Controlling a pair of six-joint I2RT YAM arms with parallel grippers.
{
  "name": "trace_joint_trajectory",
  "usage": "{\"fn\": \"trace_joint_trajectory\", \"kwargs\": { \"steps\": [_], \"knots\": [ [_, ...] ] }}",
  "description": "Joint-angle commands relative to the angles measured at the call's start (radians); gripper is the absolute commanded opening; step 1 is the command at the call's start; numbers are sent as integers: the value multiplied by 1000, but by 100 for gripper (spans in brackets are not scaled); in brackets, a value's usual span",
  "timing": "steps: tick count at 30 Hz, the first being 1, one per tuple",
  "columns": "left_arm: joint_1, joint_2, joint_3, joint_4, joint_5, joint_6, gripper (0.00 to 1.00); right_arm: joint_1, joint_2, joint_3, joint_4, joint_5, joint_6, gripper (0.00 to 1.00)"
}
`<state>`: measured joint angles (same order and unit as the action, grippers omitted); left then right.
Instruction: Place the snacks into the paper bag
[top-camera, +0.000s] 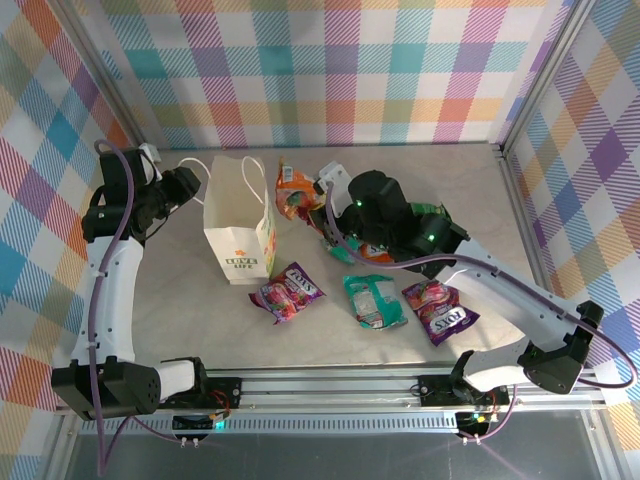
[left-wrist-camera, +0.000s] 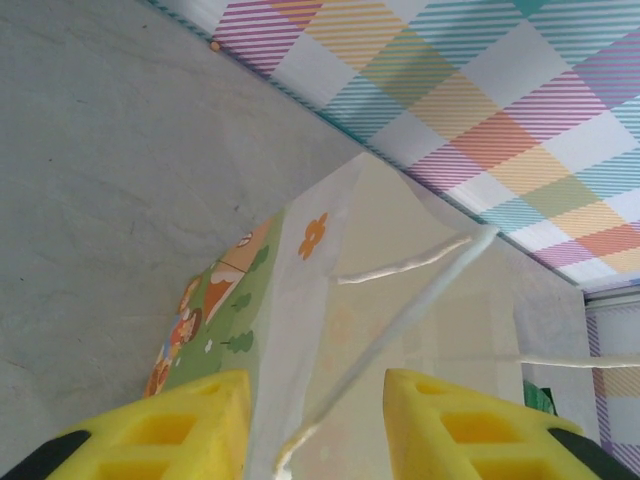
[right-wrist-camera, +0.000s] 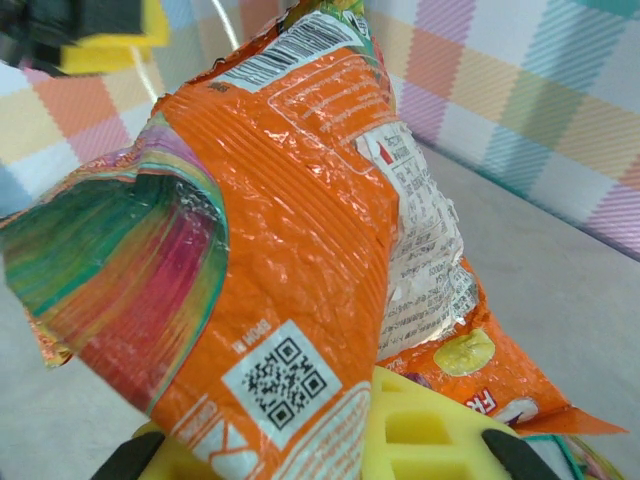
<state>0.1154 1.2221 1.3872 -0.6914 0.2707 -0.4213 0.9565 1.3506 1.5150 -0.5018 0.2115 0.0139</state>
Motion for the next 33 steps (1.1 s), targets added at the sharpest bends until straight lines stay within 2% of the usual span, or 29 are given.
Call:
{"fn": "trace_joint_trajectory", "kwargs": {
  "steps": [1,6,16,27,33],
  "knots": [
    [14,4,-30,43,25,-24,37,-3,-30,49,103,-132,16,9],
    [16,-4,-65,86,39,-51,36,-2,-8,74,167,-248,48,10],
    [19,-10,-80,101,65,-60,32,-4,99,110,324,-384,133,10],
    [27,-16,-108,122,85,-64,32,-2,328,285,372,-446,219,10],
    [29,-29,-129,121,64,-53,32,-2,404,331,397,-445,289,12]
  ]
}}
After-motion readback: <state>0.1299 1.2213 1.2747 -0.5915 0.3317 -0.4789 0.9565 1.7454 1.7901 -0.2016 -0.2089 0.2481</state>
